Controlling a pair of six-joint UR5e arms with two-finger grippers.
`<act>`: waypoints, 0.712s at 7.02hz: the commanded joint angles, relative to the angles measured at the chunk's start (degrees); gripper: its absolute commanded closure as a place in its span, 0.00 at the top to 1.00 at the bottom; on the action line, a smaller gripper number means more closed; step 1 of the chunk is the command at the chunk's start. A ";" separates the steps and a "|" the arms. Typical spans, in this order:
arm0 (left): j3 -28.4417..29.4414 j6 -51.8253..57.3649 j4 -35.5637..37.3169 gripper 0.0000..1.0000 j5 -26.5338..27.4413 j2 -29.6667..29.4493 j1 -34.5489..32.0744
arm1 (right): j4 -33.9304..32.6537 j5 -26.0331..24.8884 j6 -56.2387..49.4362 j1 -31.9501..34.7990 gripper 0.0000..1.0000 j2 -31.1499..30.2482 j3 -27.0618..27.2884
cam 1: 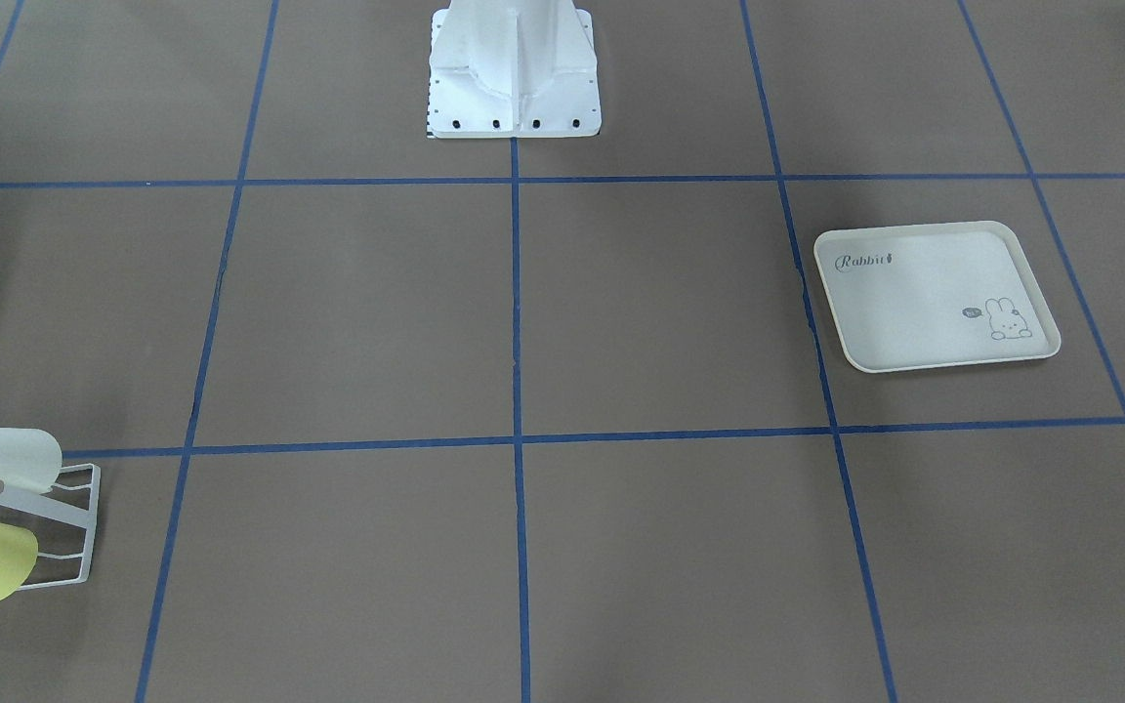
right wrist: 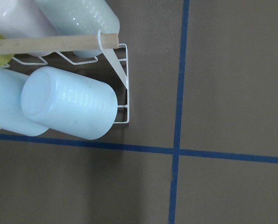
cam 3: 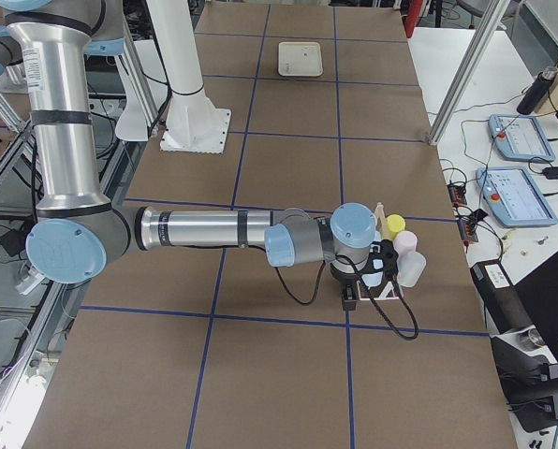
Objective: Transfer IKEA cup to right arm and place on rack
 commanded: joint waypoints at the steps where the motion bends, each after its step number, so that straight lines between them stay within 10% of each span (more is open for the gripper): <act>1: -1.22 -0.62 6.14 1.00 -1.40 -0.39 -0.25 | -1.88 -0.01 -0.09 -0.16 0.99 0.00 0.39; 5: -2.62 -0.62 5.70 1.00 -2.19 0.32 -0.34 | -2.06 0.15 0.69 -1.66 1.00 0.68 -1.89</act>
